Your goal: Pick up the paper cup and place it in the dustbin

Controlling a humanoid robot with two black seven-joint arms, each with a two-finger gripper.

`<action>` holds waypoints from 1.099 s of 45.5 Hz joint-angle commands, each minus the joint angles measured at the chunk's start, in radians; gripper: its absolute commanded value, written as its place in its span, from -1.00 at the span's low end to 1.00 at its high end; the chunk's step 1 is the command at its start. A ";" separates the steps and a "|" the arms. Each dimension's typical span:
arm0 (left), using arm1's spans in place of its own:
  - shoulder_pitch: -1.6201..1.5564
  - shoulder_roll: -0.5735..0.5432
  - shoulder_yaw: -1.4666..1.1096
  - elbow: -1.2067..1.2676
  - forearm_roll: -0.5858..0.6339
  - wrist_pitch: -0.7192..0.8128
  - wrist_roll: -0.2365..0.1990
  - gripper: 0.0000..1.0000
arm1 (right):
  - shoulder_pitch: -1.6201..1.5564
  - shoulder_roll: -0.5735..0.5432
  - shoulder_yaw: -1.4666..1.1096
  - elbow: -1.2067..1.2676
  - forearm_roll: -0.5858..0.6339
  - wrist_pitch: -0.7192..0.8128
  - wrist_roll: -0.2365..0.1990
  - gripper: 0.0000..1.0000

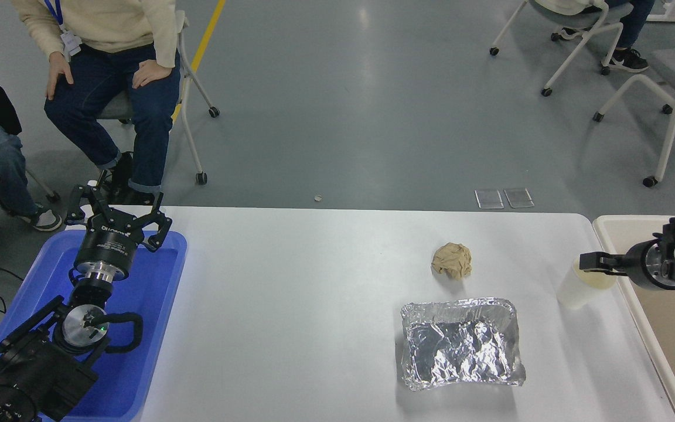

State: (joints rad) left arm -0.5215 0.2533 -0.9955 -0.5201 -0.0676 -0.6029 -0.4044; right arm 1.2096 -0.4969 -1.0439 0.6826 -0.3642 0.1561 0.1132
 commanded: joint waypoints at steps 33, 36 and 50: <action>0.000 0.000 0.000 0.000 0.000 0.000 -0.001 1.00 | -0.035 0.000 0.048 0.017 0.110 0.005 -0.035 -1.00; 0.000 0.000 0.000 0.000 0.000 -0.002 0.001 1.00 | -0.022 -0.005 0.050 0.034 0.110 0.006 -0.033 -1.00; 0.000 0.000 0.000 0.000 0.000 0.000 0.001 1.00 | 0.206 -0.129 -0.014 0.247 0.074 0.097 -0.030 -1.00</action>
State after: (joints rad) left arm -0.5215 0.2534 -0.9956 -0.5203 -0.0677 -0.6029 -0.4040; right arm 1.2617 -0.5560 -1.0076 0.7927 -0.2653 0.1842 0.0795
